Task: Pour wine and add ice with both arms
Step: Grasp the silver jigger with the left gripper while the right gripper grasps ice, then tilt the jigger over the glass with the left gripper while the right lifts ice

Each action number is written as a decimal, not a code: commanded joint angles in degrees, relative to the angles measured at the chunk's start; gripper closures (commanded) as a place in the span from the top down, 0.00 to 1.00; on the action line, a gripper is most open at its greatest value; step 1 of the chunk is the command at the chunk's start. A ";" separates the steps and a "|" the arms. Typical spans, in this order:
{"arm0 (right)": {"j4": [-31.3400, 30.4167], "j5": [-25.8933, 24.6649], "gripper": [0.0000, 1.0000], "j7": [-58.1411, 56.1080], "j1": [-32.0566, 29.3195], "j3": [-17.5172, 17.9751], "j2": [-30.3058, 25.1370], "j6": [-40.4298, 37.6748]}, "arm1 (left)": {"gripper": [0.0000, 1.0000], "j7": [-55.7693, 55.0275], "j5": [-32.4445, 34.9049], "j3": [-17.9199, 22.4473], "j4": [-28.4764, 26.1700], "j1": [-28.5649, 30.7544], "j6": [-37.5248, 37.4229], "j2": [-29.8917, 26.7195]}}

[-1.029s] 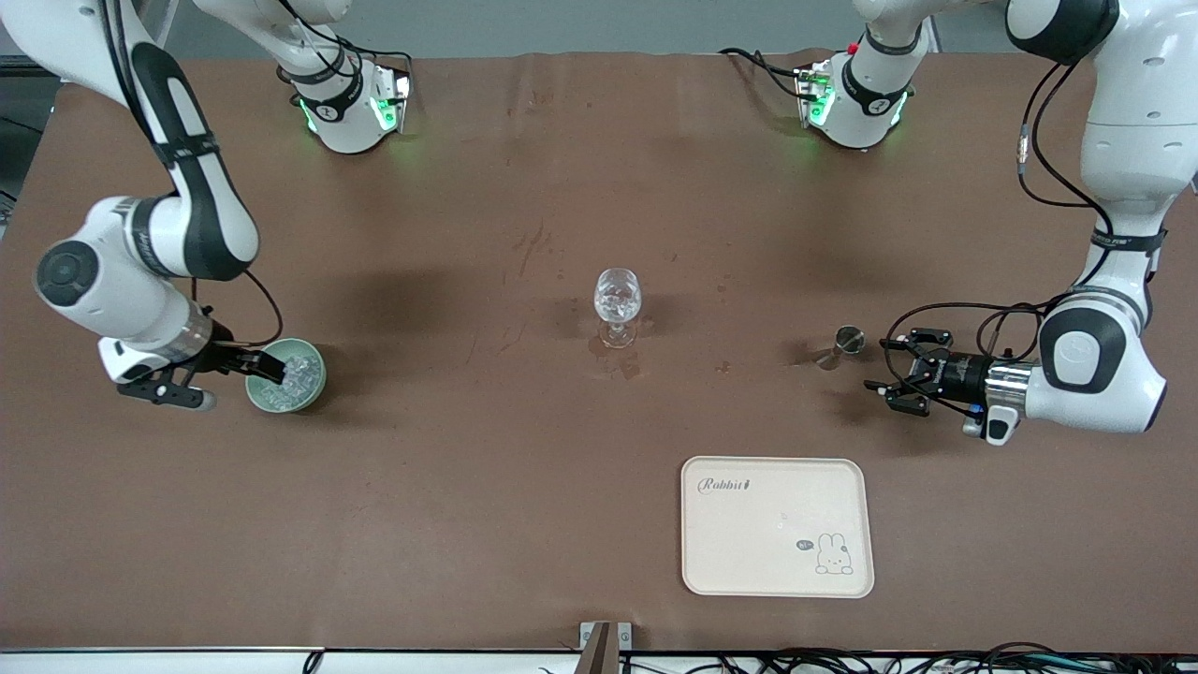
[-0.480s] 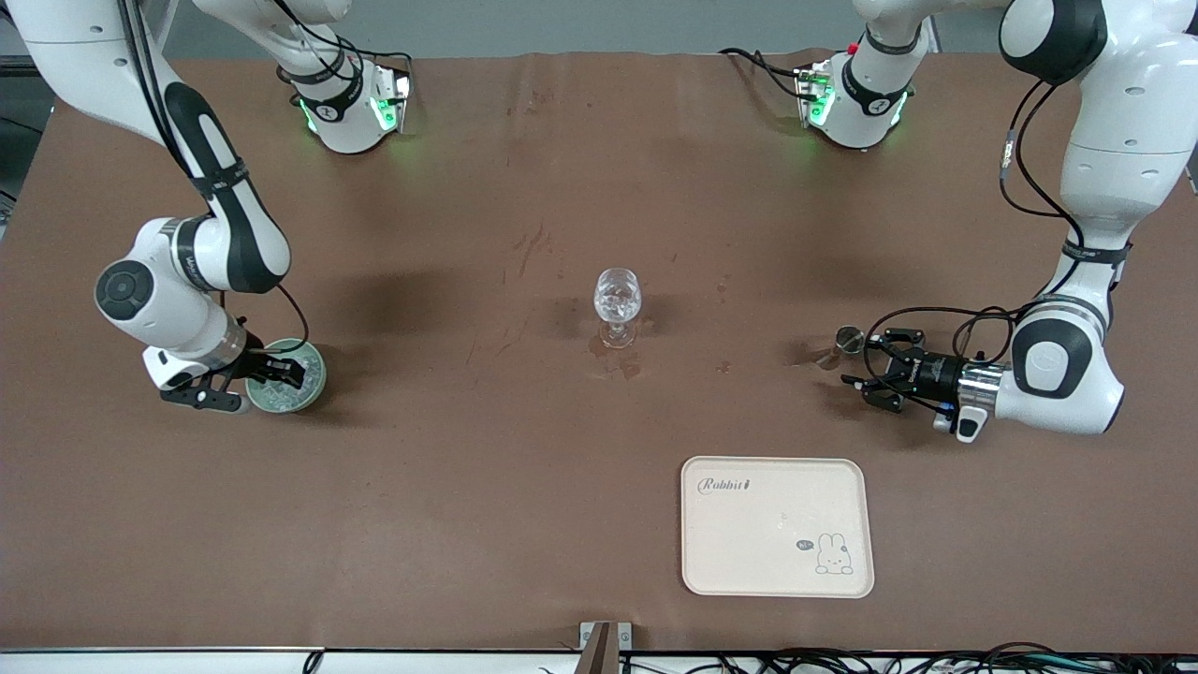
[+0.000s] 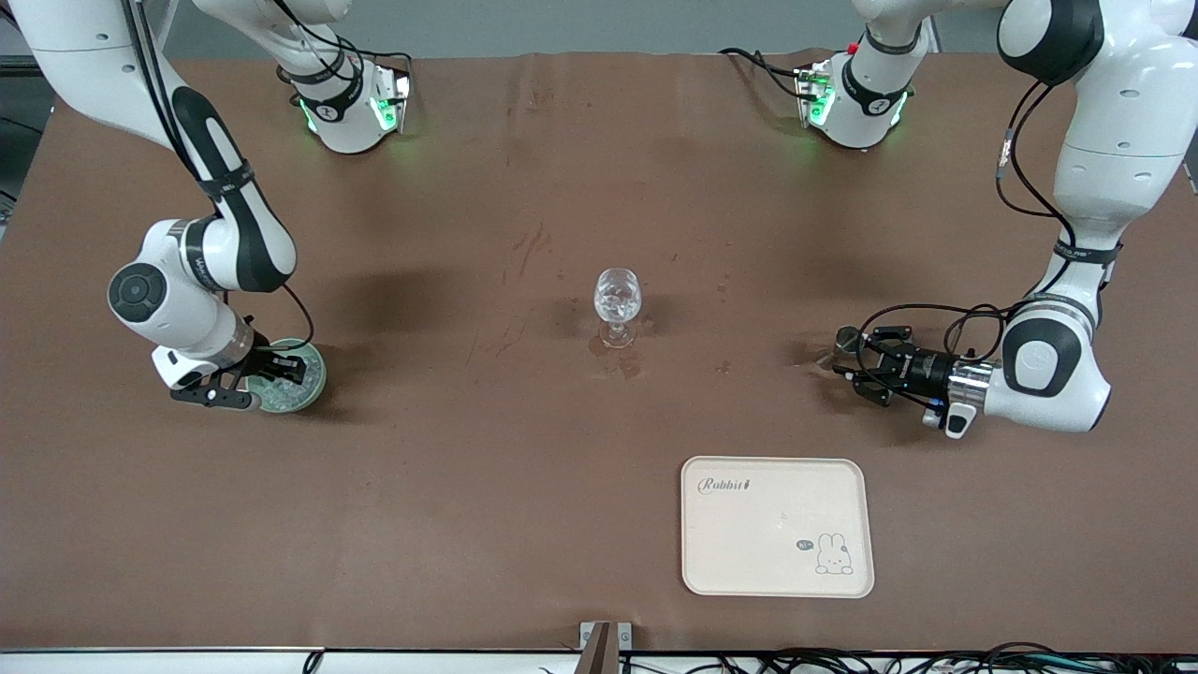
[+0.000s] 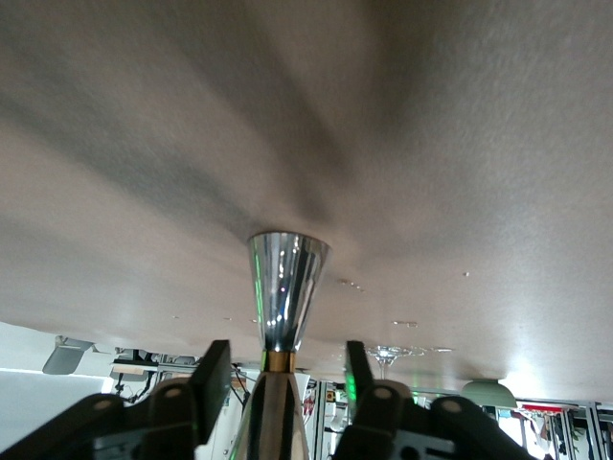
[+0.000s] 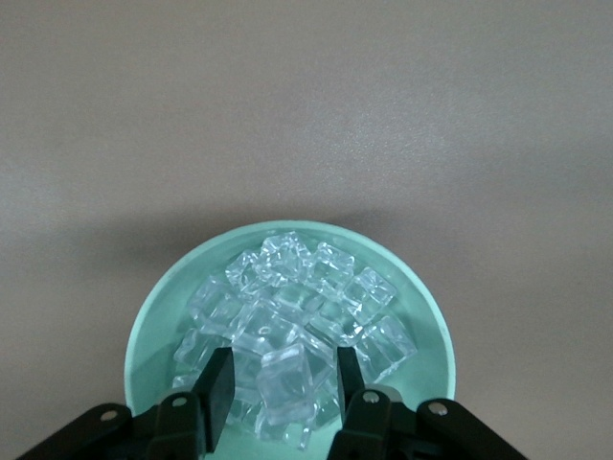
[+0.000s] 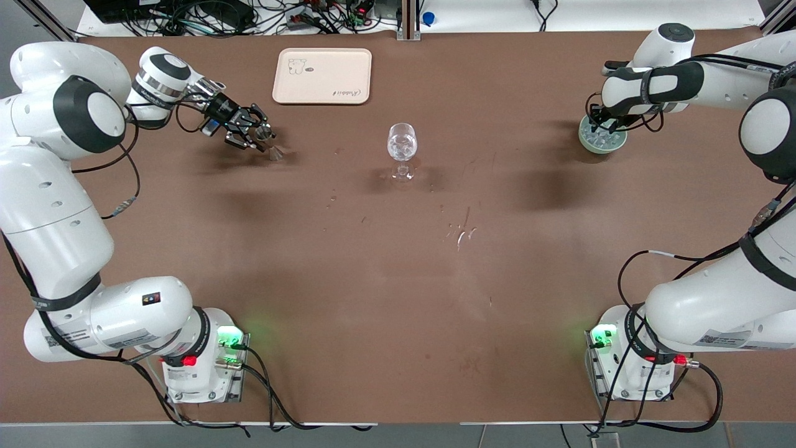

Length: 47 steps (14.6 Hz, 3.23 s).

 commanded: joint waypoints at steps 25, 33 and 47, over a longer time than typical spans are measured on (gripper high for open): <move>7.16 -0.87 0.01 0.74 -0.46 0.32 -2.59 -14.74 | 0.01 -10.25 -0.90 -11.08 5.47 0.01 -2.46 -1.49; 29.31 -0.70 0.01 2.42 -0.45 0.15 -9.71 -39.72 | 0.01 -29.68 2.08 -16.56 6.45 -10.52 0.79 -13.00; 48.50 0.18 0.01 -3.39 -3.10 0.50 -12.53 -62.24 | 0.00 -64.14 30.65 -17.00 8.02 -28.46 6.14 -18.38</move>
